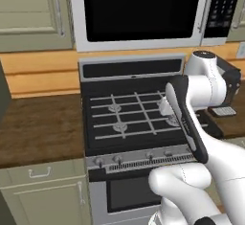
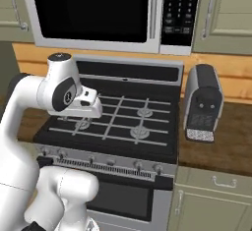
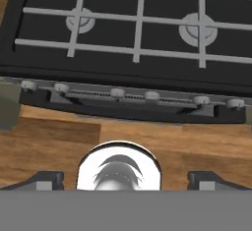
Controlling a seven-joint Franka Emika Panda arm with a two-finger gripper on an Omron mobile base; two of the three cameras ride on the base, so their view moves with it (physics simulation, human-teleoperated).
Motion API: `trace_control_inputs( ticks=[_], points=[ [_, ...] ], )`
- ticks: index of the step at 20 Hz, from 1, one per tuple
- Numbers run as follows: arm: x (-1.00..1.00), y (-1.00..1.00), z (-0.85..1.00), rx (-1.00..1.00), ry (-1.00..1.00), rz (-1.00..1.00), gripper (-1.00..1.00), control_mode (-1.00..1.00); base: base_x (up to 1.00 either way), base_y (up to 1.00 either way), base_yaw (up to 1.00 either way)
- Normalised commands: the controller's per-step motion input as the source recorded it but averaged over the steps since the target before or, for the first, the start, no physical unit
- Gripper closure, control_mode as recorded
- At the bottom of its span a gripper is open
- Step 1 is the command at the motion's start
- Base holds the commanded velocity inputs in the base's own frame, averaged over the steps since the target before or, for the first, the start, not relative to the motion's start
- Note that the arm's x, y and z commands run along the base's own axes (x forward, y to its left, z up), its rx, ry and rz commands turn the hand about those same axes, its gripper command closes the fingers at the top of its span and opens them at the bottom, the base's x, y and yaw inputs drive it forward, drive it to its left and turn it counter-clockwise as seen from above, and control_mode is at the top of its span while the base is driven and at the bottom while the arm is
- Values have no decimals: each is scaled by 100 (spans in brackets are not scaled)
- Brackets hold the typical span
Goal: Navigate to the stove.
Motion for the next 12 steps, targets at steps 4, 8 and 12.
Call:
trace_control_inputs(
  ticks=[4, 8, 12],
  points=[
    [0, 0, 0, 0, 0, 0, -100, 100, 61, 0, -5],
    [0, 0, 0, 0, 0, 0, -100, 100, 49, 0, -3],
    [0, 0, 0, 0, 0, 0, -100, 100, 19, 0, 0]
  ],
)
